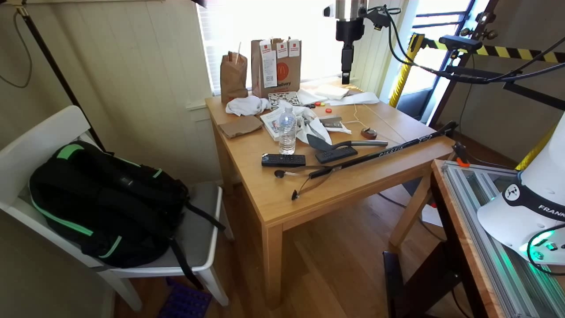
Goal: Move the stapler to the right
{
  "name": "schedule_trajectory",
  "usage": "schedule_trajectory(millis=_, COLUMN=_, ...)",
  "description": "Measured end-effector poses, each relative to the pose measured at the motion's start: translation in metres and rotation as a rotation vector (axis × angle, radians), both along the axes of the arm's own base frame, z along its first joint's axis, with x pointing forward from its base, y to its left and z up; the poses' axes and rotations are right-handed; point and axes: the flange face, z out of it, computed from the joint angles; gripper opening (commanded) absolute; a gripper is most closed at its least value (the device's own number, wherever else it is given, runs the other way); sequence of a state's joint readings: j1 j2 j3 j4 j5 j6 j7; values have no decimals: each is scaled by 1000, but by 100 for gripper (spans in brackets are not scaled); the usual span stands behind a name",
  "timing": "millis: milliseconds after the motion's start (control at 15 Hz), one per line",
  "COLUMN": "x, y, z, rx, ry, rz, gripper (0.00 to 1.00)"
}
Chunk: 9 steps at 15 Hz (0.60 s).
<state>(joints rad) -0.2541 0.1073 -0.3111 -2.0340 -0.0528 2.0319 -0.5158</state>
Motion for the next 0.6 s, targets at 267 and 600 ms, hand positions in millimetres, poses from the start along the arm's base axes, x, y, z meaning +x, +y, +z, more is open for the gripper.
schedule_trajectory(millis=267, x=6, y=0, z=-2, rx=-19, ry=-11, rz=36, gripper=100)
schedule_trajectory(millis=600, x=12, y=26, z=8, rx=-190, ry=-166, rz=202, gripper=100)
